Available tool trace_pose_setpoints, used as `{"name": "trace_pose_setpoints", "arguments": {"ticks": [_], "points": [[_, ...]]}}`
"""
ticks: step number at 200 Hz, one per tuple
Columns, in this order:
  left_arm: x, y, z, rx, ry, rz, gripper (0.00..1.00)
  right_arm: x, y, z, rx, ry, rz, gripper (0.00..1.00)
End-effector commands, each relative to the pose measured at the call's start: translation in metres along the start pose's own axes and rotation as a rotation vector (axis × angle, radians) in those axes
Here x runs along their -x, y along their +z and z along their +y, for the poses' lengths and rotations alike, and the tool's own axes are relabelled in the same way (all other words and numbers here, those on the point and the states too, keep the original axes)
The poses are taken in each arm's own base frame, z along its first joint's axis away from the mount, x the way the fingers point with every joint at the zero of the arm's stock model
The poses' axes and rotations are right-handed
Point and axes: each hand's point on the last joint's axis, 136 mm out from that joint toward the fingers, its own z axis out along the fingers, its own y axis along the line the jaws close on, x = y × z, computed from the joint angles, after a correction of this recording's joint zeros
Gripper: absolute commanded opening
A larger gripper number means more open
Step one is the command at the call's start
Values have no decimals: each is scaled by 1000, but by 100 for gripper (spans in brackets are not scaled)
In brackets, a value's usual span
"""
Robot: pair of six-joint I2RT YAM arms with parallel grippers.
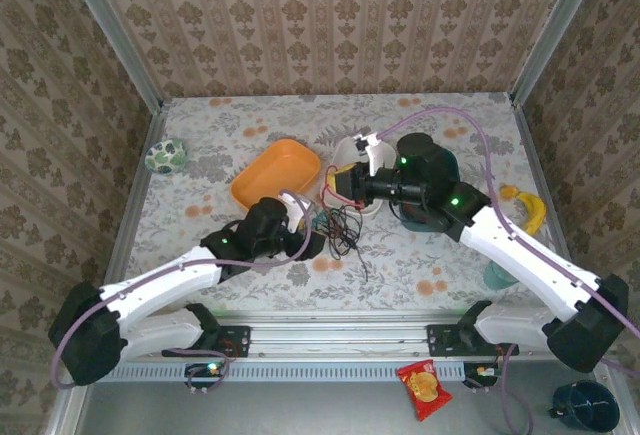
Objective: Untangle the cables
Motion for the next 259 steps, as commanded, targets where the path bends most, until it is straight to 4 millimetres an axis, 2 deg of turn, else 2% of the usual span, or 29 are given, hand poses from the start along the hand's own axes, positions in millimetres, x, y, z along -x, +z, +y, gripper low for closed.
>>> {"name": "trace_pose_setpoints", "arguments": {"ticks": [1,21,57,77,86,115,144,167,212,237,259], "points": [[23,9,0,4,-12,-106,70,35,-20,15,25,11,-109,0],[17,21,5,17,-20,-96,70,51,-31,19,34,31,-176,0],[9,40,3,-11,-39,-78,68,72,-47,26,58,55,-261,0],[3,49,0,-29,-45,-67,63,81,-55,33,79,62,-298,0],[-1,53,1,-28,-47,-56,56,86,-60,37,87,58,-317,0],[-15,69,6,-18,-60,-21,22,101,-77,47,83,20,-364,0],[-33,76,16,19,-95,21,0,116,-102,49,-13,-78,-412,0],[-50,74,27,69,-106,67,0,129,-130,39,-173,-168,-480,0],[-80,67,45,161,-128,149,0,161,-204,14,-519,-282,-684,0],[-90,63,56,219,-144,171,0,175,-239,8,-617,-296,-778,0],[-98,61,66,284,-149,197,0,184,-259,8,-658,-310,-833,0]]}}
